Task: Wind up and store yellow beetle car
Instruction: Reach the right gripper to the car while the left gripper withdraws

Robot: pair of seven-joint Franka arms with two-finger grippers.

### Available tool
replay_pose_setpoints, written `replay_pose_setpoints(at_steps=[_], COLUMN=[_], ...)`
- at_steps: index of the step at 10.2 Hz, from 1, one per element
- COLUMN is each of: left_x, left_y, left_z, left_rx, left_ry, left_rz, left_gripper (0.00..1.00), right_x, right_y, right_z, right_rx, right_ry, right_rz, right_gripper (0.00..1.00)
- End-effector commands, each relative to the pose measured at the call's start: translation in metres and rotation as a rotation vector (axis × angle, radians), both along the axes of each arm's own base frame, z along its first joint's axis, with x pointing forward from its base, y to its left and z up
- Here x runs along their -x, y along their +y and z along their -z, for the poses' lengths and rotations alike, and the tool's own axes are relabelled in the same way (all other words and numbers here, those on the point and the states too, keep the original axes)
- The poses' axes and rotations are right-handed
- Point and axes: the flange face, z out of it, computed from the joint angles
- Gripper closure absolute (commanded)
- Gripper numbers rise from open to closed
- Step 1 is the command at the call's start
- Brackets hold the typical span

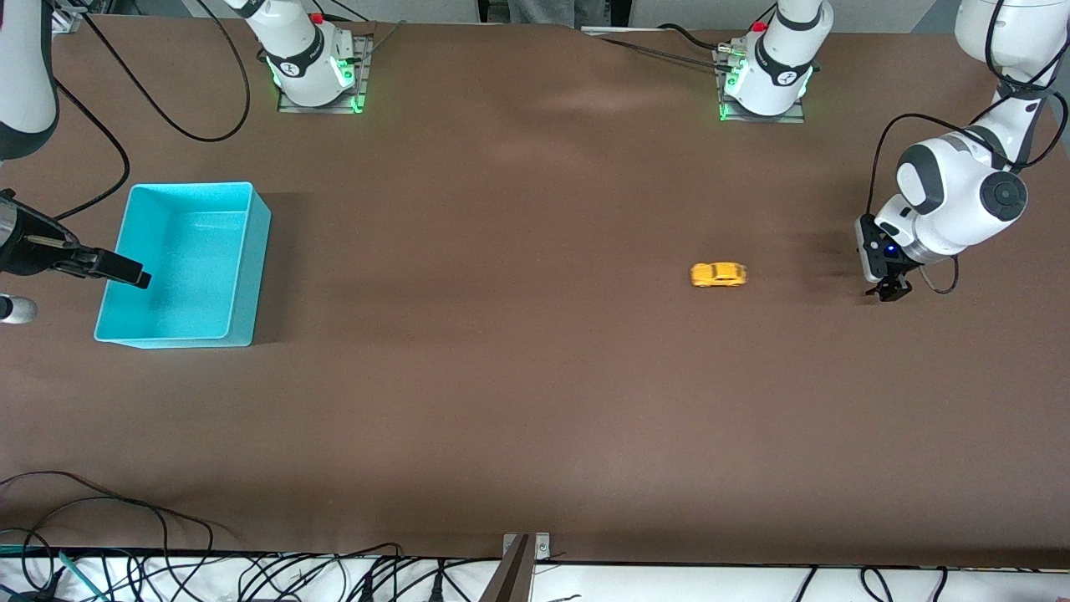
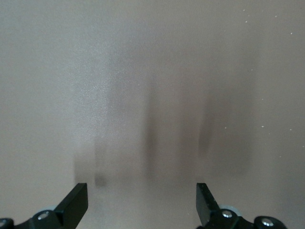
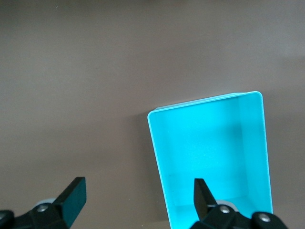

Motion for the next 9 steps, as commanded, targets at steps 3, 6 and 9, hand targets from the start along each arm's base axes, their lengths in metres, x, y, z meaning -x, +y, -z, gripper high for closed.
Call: replay_pose_setpoints(at_steps=[3,6,9], left_x=[-0.015,-0.025,-0.023], left_y=[-0.002,-0.016,-0.029], left_z=[-0.041,-0.082,-0.168], left_rx=[0.003,0.000,0.015], left_ry=[-0.084,-0.156,-0.245], left_rz=[-0.005,0.027,0.050], left_gripper=[0.00,0.00,0.00], right_x=[-0.001,-0.001,-0.002], right_y=[0.001,0.001,0.003], right_z=[-0.005,-0.002,0.002], right_rx=[-0.019,-0.019,-0.020], right_ry=[-0.010,-0.005,0.002], right_rz=[0.004,0.004,0.001], right_gripper=[0.00,0.00,0.00])
